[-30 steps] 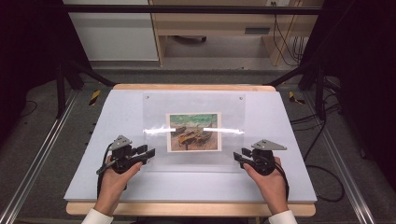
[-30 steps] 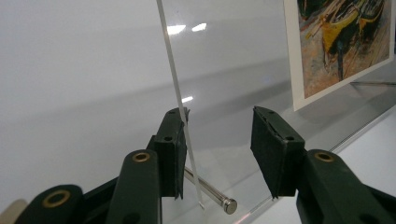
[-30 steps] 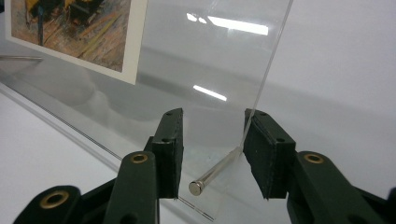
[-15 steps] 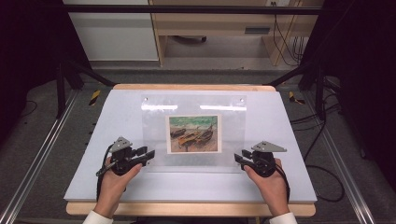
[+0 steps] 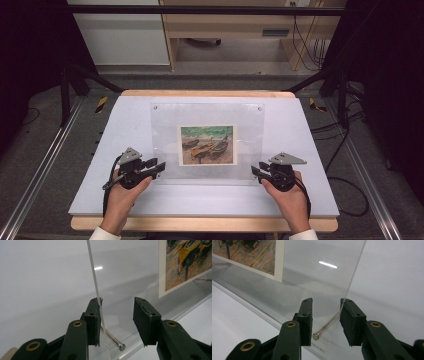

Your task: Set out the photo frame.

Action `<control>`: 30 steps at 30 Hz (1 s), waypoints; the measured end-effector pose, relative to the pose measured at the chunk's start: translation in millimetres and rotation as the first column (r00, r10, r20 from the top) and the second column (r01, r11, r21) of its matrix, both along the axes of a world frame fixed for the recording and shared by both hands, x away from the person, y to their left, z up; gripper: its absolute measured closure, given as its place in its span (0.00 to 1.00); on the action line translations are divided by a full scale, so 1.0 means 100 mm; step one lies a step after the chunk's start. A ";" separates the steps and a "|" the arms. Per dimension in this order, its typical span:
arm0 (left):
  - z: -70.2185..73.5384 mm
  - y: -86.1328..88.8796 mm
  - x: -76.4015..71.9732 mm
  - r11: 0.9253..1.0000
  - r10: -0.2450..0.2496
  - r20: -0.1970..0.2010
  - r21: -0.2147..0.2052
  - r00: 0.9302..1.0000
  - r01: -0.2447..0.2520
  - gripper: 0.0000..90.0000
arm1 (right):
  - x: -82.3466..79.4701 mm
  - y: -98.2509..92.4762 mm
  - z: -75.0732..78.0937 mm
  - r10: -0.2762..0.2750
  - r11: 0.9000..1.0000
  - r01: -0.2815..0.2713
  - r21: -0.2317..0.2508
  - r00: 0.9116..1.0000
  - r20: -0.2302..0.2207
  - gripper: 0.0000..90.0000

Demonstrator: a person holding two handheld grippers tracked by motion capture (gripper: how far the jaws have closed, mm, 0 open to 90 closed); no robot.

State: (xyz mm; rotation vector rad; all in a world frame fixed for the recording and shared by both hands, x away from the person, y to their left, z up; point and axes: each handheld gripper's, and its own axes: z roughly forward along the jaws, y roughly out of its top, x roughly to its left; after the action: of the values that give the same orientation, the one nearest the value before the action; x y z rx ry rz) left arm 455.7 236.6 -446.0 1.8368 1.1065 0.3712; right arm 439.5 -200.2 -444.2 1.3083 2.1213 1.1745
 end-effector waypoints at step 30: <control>0.00 -0.01 -0.04 1.000 -0.006 0.002 0.029 1.000 0.006 0.65 | -0.04 0.01 0.00 0.002 1.000 -0.002 -0.031 1.000 0.000 0.72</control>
State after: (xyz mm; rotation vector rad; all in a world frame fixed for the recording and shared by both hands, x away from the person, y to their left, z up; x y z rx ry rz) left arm 451.9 235.8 -445.5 1.8646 1.0993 0.3870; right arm 435.0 -198.9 -444.6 1.2929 2.1322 1.1376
